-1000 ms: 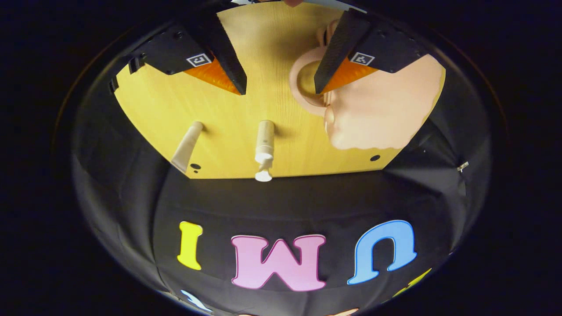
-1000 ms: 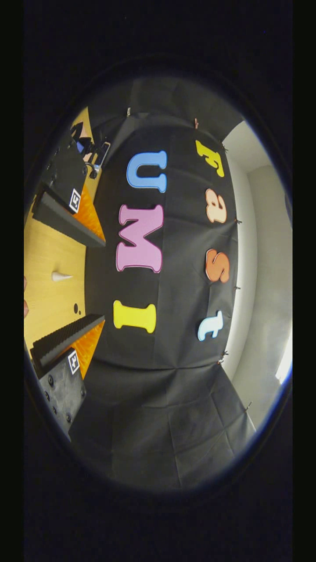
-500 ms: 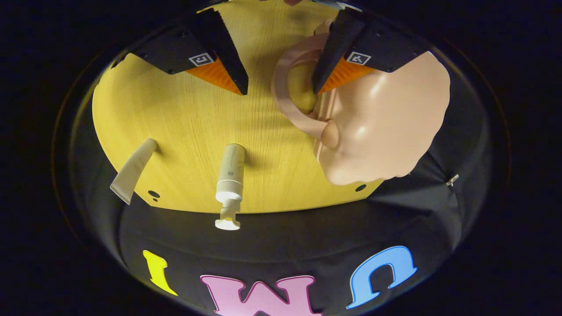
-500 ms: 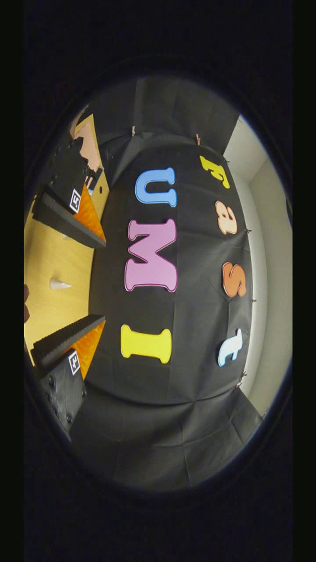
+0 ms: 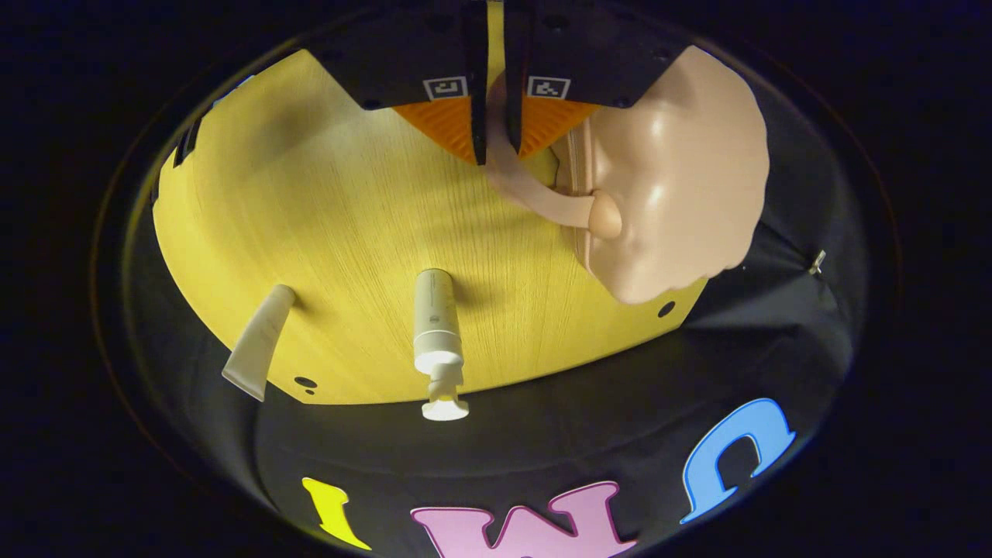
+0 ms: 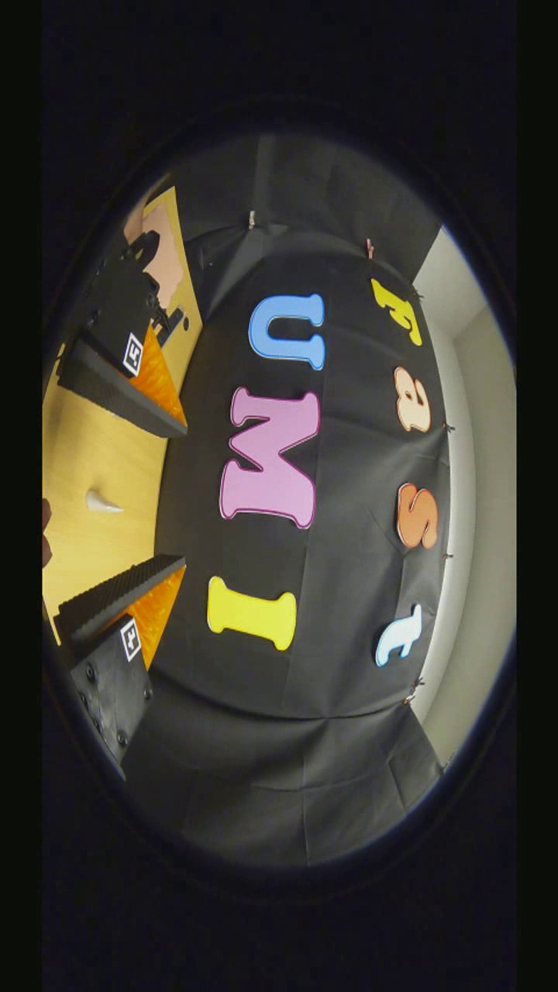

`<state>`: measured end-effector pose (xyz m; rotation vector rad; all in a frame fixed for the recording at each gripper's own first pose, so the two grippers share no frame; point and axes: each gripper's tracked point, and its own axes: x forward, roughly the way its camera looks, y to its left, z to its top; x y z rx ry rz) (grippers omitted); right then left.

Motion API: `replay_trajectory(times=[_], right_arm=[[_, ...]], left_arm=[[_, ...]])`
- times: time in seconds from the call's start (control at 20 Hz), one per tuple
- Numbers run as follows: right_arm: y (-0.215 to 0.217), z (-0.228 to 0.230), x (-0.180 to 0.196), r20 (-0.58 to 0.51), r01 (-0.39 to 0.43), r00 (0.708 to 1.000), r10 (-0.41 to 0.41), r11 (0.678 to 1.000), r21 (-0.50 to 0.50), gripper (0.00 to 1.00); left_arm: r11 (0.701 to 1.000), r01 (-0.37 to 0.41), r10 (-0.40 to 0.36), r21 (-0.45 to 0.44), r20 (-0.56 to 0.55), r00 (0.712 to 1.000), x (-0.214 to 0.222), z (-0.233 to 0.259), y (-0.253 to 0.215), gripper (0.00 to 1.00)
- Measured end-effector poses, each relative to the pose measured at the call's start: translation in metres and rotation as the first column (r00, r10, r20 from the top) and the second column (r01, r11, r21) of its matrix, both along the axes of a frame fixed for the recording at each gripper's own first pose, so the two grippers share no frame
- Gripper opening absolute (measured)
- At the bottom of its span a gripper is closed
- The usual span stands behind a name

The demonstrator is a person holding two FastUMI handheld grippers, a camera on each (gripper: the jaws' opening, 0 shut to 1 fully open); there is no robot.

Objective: First open the suitcase, pack the skin care products into it, and then close the suitcase.

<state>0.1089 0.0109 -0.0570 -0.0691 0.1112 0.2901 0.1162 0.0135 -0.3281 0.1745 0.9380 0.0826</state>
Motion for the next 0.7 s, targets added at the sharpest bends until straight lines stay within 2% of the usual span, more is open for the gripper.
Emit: replay_trajectory(times=[0.2, 0.4, 0.55, 0.7], right_arm=[[0.031, 0.006, -0.006, 0.016, -0.011, 1.0, 0.011, 1.0, -0.011, 0.97], [0.057, -0.005, -0.01, -0.01, -0.016, 1.0, 0.016, 1.0, -0.006, 0.96], [0.079, -0.005, -0.012, -0.014, -0.023, 1.0, 0.023, 1.0, 0.011, 0.96], [0.097, -0.005, -0.014, -0.003, -0.034, 0.999, 0.034, 0.999, 0.003, 0.97]], left_arm=[[0.992, 0.033, -0.03, -0.12, 0.033, 0.999, -0.009, 0.059, 0.01, 0.13], [0.991, 0.067, -0.054, -0.12, 0.105, 0.993, -0.013, 0.13, 0.049, 0.13], [0.991, 0.049, -0.033, -0.128, 0.129, 0.991, -0.022, 0.177, 0.105, 0.13], [0.995, -0.037, 0.052, -0.096, 0.152, 0.987, -0.03, 0.212, 0.186, 0.13]])
